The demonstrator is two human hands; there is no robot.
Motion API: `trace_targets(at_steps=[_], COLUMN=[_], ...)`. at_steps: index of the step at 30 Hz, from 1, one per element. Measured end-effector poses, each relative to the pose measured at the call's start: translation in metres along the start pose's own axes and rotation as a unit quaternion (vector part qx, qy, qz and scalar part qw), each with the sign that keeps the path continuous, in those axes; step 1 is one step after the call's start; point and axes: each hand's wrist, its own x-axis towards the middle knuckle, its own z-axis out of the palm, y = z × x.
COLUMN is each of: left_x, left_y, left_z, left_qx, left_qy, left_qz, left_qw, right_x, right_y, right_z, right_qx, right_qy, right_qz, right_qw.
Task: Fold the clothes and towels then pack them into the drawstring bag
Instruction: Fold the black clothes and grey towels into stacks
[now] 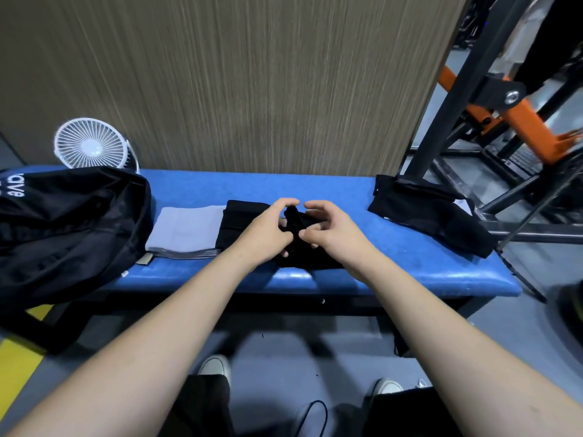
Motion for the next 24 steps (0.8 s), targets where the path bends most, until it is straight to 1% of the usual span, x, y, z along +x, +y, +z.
trace_targets(at_steps=[2,3,5,7,11,12,16,19,24], left_x=[-0.001,-0.001,-0.001,-0.002,-0.005,-0.006,-0.006,-0.007,-0.007], left_y=[0.001,0.002,0.001,0.000,-0.001,-0.002,-0.004,-0.004,-0.006], left_z=[0.000,0.000,0.000,0.001,0.000,-0.001,-0.003,-0.002,0.000], left_qx=[0.003,0.009,0.023,0.037,0.035,0.033,0.023,0.025,0.018], left_qy=[0.003,0.004,0.002,-0.001,0.000,0.000,0.000,-0.001,-0.010], left_qz=[0.009,0.012,0.014,0.019,0.017,0.016,0.020,0.025,0.024], left_qw=[1.000,1.000,1.000,0.999,0.999,0.999,1.000,0.999,1.000], right_x=[0.000,0.001,0.005,0.010,0.016,0.017,0.026,0.030,0.035], right_y=[0.001,0.002,0.005,0.011,0.014,0.014,0.014,0.019,0.019], right_z=[-0.002,-0.003,-0.005,-0.007,-0.010,-0.011,-0.016,-0.019,-0.020], right_qx=[-0.005,-0.031,-0.142,-0.242,-0.354,-0.361,-0.317,-0.343,-0.312], right_qy=[0.006,0.013,0.037,0.044,0.057,0.056,0.031,0.017,0.027], right_qz=[-0.011,-0.025,-0.070,-0.102,-0.090,-0.086,-0.080,-0.089,-0.076], right_qw=[1.000,0.999,0.987,0.964,0.929,0.927,0.945,0.935,0.947])
